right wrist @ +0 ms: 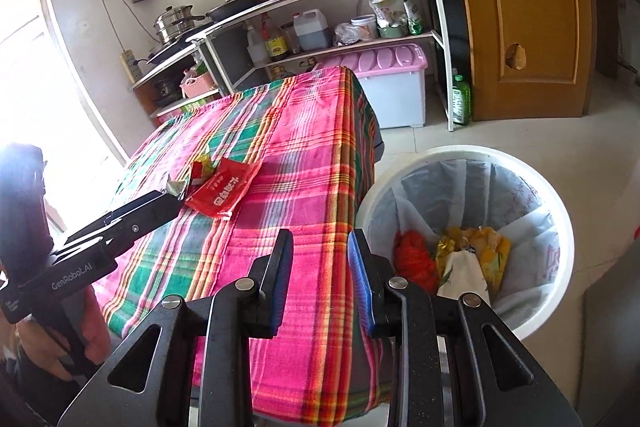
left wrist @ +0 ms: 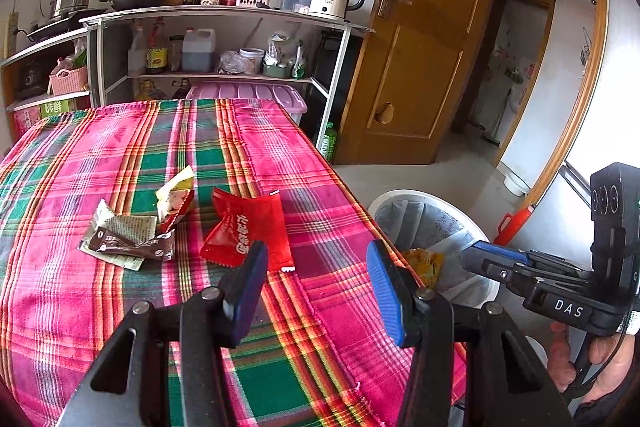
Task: Collect trash
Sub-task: 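Move both open tools back over the table trash, then grasp the red snack packet with the right tool while the left tool grasps the yellow packet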
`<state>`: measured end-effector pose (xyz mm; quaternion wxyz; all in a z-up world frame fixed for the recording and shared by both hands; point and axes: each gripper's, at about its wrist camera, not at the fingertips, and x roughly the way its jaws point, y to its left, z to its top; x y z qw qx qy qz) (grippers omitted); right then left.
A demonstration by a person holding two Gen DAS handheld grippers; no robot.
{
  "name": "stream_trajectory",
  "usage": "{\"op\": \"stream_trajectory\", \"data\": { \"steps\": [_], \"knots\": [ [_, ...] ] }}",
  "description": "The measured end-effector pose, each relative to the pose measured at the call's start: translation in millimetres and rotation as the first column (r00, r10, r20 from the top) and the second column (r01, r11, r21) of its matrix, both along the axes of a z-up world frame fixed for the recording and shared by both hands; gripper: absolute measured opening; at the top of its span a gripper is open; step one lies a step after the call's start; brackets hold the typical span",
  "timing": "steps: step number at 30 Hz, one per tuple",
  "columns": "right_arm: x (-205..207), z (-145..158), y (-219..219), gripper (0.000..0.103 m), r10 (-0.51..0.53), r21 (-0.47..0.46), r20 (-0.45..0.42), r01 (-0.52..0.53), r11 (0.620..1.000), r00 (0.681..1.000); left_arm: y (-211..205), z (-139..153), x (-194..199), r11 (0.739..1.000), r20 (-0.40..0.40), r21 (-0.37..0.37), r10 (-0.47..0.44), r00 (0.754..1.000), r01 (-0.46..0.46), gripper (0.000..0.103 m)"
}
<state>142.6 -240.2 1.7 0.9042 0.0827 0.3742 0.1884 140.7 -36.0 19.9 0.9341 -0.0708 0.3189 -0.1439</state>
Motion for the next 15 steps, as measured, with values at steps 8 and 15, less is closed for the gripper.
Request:
{"op": "stream_trajectory", "data": {
  "steps": [8, 15],
  "knots": [
    [11.7, -5.2, 31.4, 0.030, 0.060, -0.010, -0.017, -0.060, 0.998, 0.998, 38.0, -6.7, -3.7, 0.997, -0.001, -0.003, 0.078, 0.997, -0.078, 0.053],
    [29.2, -10.7, 53.2, 0.030, 0.096, -0.010, -0.040, -0.097, 0.995, 0.995, 77.5, -9.9, 1.1, 0.985, -0.001, 0.007, 0.174, 0.985, -0.174, 0.054]
  ]
}}
